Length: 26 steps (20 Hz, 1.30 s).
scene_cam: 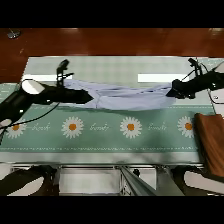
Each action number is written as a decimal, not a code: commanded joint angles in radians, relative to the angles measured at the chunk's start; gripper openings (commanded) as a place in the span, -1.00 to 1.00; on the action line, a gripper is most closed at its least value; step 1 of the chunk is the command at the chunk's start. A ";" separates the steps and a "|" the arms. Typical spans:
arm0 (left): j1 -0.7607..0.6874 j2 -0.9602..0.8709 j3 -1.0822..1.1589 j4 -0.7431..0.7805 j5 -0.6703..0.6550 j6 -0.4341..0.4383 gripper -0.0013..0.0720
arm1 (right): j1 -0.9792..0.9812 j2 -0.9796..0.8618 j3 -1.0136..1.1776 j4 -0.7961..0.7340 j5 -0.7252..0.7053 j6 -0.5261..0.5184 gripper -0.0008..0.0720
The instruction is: Fold the shirts.
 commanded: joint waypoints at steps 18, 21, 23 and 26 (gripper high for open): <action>-0.597 -0.766 0.769 -0.029 -0.230 -0.270 -0.91 | 0.000 0.694 -0.311 0.105 0.034 0.100 -0.92; -0.441 -0.725 0.792 -0.031 -0.326 -0.291 -0.92 | 0.000 0.694 -0.311 0.116 0.056 0.098 -0.92; -0.309 -0.655 0.792 -0.026 -0.422 -0.291 -0.92 | 0.001 0.694 -0.311 0.177 0.066 0.077 -0.92; -0.118 -0.483 0.790 0.090 -0.488 -0.289 -0.92 | 0.062 0.676 -0.306 0.210 0.010 0.079 -0.92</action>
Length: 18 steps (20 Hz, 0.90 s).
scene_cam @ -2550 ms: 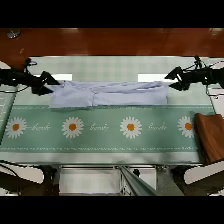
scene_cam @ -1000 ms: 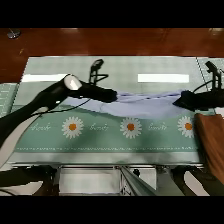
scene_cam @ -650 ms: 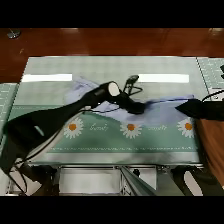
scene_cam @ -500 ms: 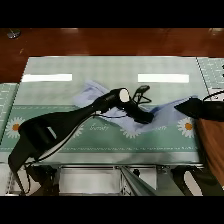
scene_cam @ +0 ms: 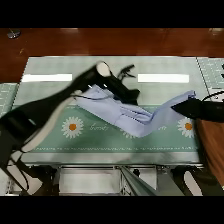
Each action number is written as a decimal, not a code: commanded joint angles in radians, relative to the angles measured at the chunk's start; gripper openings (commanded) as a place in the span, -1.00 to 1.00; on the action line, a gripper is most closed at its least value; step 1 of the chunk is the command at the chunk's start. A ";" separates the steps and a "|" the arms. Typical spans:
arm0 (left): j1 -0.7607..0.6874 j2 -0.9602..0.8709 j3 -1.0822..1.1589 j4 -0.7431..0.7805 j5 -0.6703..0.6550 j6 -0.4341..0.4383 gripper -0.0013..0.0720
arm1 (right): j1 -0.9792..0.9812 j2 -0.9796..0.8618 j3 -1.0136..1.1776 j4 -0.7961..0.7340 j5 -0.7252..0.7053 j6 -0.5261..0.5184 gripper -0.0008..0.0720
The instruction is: Fold the shirts.
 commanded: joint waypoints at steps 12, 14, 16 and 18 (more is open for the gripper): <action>0.673 1.366 -1.084 0.278 0.163 0.012 -0.91 | 0.655 -0.854 0.635 0.043 -0.270 0.028 -0.91; 0.673 1.506 -1.228 0.237 0.146 -0.040 -0.91 | 0.697 -1.024 0.800 0.044 -0.257 0.059 -0.92; 0.673 1.571 -1.305 0.194 0.129 -0.079 -0.91 | 0.724 -1.170 0.947 0.043 -0.243 0.089 -0.92; 0.673 1.576 -1.324 0.161 0.117 -0.079 -0.91 | 0.740 -1.284 1.059 0.046 -0.248 0.125 -0.92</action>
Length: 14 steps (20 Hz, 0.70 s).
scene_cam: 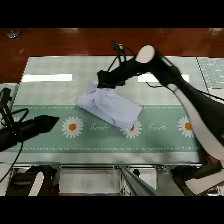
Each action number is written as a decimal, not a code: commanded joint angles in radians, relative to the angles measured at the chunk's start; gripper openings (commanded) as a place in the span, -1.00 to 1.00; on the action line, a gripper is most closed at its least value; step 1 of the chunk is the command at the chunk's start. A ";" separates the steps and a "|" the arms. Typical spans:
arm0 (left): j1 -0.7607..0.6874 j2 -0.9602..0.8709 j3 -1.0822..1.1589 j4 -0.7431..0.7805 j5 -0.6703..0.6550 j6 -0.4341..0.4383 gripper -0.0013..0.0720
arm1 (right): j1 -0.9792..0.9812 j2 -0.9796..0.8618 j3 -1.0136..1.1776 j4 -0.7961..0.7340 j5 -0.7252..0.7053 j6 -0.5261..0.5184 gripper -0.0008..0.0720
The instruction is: Fold the shirts.
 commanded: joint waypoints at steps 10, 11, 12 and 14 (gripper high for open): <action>0.011 0.039 -0.101 -0.055 0.034 -0.029 -0.91 | -0.200 -0.133 0.336 0.096 0.240 0.034 0.72; 0.011 0.039 -0.101 -0.055 0.034 -0.029 -0.91 | -0.263 -0.059 0.312 0.074 0.274 0.018 0.71; 0.011 0.039 -0.101 -0.055 0.034 -0.028 -0.91 | -0.312 0.021 0.275 0.004 0.303 0.000 0.71; 0.011 0.039 -0.101 -0.055 0.034 -0.028 -0.91 | -0.372 0.214 0.104 -0.247 0.311 0.000 0.71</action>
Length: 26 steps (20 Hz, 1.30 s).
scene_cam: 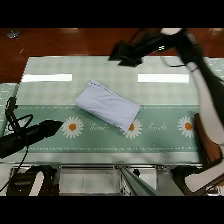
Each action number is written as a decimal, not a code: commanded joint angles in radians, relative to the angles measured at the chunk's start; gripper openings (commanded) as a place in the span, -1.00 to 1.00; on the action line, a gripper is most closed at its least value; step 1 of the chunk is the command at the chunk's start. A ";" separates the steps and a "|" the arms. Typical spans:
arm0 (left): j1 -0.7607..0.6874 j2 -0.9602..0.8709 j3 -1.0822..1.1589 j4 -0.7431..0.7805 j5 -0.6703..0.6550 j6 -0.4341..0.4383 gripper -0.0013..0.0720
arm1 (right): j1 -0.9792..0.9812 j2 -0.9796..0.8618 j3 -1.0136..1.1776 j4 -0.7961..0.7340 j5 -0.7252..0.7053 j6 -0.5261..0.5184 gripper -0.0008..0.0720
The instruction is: Fold the shirts.
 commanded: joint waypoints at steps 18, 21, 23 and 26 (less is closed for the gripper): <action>0.000 -0.002 -0.002 -0.001 0.028 -0.001 -0.91 | -0.114 0.425 -1.423 0.535 -0.474 -0.283 0.71; 0.000 -0.002 -0.002 -0.001 0.028 -0.001 -0.91 | -0.012 0.304 -1.299 0.536 -0.473 -0.282 0.71; 0.000 -0.002 -0.002 -0.001 0.028 -0.001 -0.91 | 0.046 0.229 -1.207 0.528 -0.468 -0.273 0.56; 0.000 -0.002 -0.002 -0.001 0.027 -0.001 -0.91 | 0.065 0.177 -1.067 0.432 -0.408 -0.288 -0.91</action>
